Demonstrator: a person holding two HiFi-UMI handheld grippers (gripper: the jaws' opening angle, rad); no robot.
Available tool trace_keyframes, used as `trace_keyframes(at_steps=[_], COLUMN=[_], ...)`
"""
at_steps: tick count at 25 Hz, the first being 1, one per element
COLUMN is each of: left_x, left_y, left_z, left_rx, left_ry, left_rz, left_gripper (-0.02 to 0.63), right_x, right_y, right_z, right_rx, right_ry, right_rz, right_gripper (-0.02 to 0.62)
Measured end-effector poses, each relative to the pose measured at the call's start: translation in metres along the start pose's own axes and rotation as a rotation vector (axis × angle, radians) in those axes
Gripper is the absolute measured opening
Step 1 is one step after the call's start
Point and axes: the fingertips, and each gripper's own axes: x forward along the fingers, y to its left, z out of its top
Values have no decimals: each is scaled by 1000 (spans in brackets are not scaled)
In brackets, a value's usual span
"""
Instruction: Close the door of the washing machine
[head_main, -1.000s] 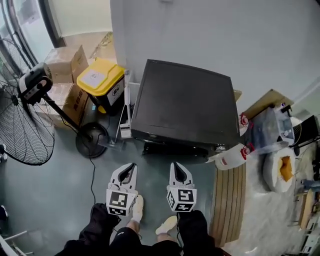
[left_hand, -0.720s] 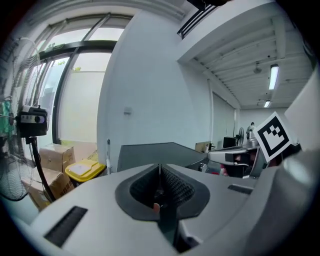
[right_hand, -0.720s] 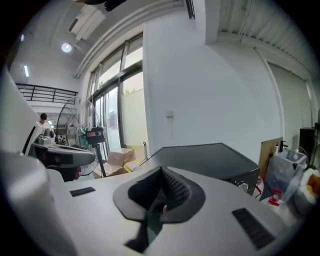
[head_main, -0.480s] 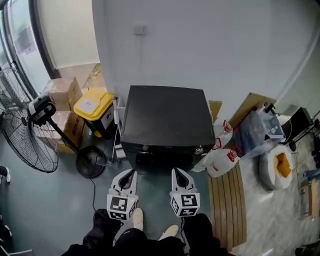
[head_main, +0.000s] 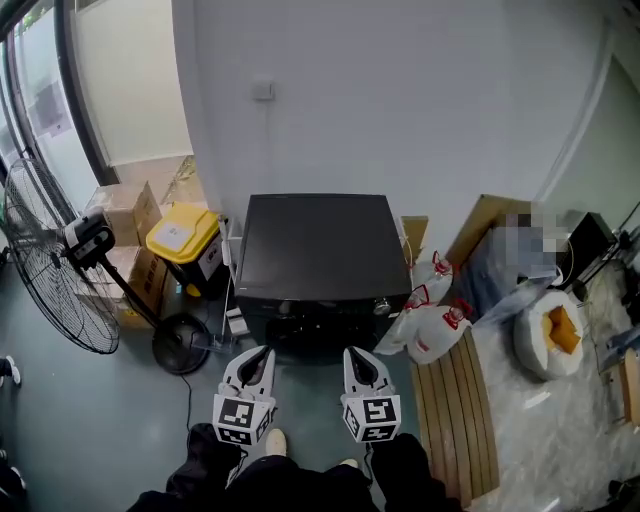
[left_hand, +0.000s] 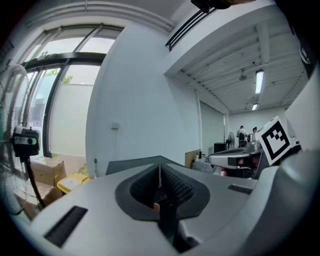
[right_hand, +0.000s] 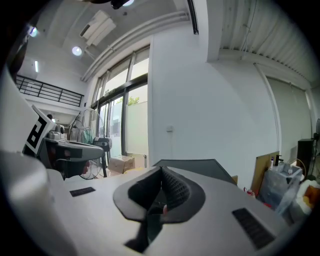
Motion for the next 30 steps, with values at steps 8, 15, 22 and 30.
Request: trace_keyframes(at_steps=[8, 15, 22, 30], left_x=[-8, -7, 1, 7], left_y=[-6, -15, -19, -20], left_z=[6, 11, 8, 5], left_rx=[18, 26, 24, 22], left_ry=[-8, -19, -9, -4], left_rz=[2, -8, -25, -24], left_gripper=[32, 32, 32, 32], right_x=[-22, -28, -26, -21], right_y=[-6, -10, -16, -20], right_z=[16, 20, 18, 18], right_rx=[-31, -27, -21, -19], right_ry=[-37, -55, -52, -56], right_rz=[-21, -24, -35, -30], right_gripper=[17, 17, 17, 17])
